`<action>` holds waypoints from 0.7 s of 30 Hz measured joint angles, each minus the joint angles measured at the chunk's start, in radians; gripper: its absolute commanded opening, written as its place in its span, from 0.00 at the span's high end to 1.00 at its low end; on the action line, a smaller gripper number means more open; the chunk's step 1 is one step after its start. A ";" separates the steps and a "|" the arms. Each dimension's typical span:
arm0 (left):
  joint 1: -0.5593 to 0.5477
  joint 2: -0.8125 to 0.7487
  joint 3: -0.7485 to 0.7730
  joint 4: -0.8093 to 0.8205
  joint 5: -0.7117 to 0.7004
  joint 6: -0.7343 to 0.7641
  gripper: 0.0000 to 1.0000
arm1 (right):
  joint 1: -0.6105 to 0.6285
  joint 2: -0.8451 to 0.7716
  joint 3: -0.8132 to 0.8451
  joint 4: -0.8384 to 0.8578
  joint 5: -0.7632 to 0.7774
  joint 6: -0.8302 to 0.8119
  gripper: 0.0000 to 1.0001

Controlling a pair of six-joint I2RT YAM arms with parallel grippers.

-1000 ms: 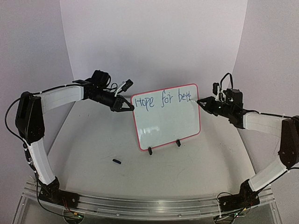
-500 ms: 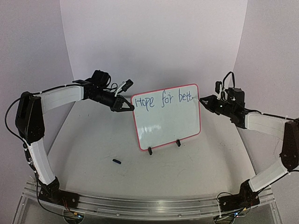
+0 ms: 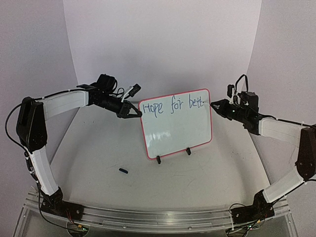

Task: Write a sentence on the whiteboard

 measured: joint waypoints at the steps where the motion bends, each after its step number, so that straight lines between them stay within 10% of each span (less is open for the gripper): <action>1: 0.000 0.000 0.000 0.000 0.000 0.000 1.00 | 0.000 0.004 0.003 0.000 0.001 0.000 1.00; 21: -0.001 0.000 0.000 -0.001 -0.008 -0.008 1.00 | 0.000 0.018 0.020 0.002 0.071 0.004 1.00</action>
